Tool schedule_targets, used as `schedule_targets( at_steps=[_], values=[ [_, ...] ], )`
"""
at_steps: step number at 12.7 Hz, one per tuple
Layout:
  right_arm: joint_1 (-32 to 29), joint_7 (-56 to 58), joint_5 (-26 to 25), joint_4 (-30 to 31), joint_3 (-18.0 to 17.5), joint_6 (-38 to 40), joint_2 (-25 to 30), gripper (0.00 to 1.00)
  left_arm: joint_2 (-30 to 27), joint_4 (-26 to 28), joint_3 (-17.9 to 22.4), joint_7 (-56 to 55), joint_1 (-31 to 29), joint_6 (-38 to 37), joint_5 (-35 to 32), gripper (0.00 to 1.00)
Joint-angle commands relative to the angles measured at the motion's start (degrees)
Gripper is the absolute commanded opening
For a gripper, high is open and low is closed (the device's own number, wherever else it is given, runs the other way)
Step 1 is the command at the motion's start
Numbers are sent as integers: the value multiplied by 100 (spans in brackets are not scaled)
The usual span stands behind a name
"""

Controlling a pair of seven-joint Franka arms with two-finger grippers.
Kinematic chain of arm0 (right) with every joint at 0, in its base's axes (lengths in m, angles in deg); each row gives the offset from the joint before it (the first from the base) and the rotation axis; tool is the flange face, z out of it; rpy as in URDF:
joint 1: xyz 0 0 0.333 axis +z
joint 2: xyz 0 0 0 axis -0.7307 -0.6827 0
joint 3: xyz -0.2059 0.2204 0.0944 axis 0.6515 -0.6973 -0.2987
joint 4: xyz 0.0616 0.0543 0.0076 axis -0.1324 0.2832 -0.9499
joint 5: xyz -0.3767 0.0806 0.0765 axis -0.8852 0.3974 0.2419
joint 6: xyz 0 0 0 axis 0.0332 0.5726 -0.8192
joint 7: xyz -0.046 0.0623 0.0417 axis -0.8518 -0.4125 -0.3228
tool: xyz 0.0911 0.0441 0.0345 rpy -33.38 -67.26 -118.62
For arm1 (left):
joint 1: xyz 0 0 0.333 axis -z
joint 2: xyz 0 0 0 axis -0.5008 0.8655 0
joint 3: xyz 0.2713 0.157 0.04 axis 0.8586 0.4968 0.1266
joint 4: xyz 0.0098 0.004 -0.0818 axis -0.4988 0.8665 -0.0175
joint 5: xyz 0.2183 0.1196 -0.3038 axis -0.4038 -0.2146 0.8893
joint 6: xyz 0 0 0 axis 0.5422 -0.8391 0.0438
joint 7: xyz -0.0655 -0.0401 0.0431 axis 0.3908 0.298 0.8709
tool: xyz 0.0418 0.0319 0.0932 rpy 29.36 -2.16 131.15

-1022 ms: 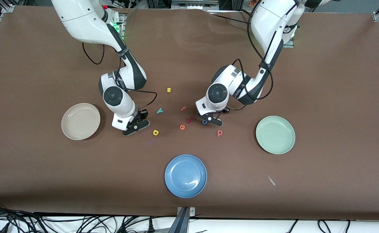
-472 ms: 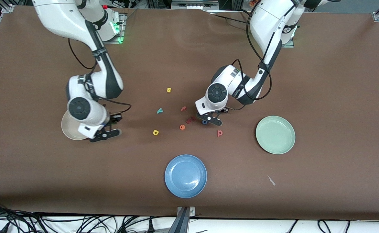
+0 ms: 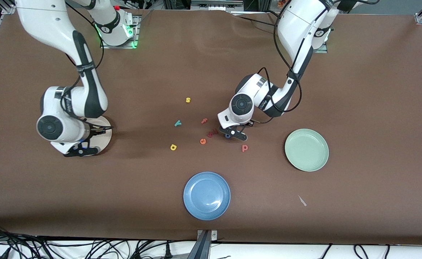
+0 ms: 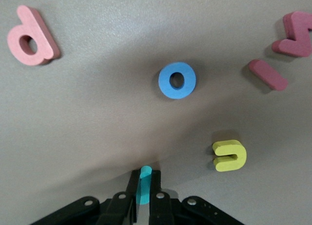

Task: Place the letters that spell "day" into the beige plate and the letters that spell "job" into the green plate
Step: 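Carry the green p to the white plate while the left gripper grasps cyan j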

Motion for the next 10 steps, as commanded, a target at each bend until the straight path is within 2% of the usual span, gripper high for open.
schedule_targets(
  at_steps=[1, 3, 6, 8, 10],
  values=[
    [-142, -101, 75, -102, -32, -18, -146, 100, -138, 21, 46, -75, 51, -206, -152, 0],
    [-11, -329, 285, -137, -67, 43, -93, 100, -436, -41, 55, -75, -10, -776, -152, 0],
    [445, -1346, 549, -137, -93, 61, -84, 100, -875, -76, 204, 169, -281, -1551, -160, 0],
    [709, -2067, 1092, -137, -198, -17, -84, 100, -1130, -94, 204, 853, -728, -1964, -161, 0],
    [1061, -2779, 1340, -207, -199, -131, -93, 100, -1280, -102, 204, 1696, -1299, -2010, -161, 0]
  ],
)
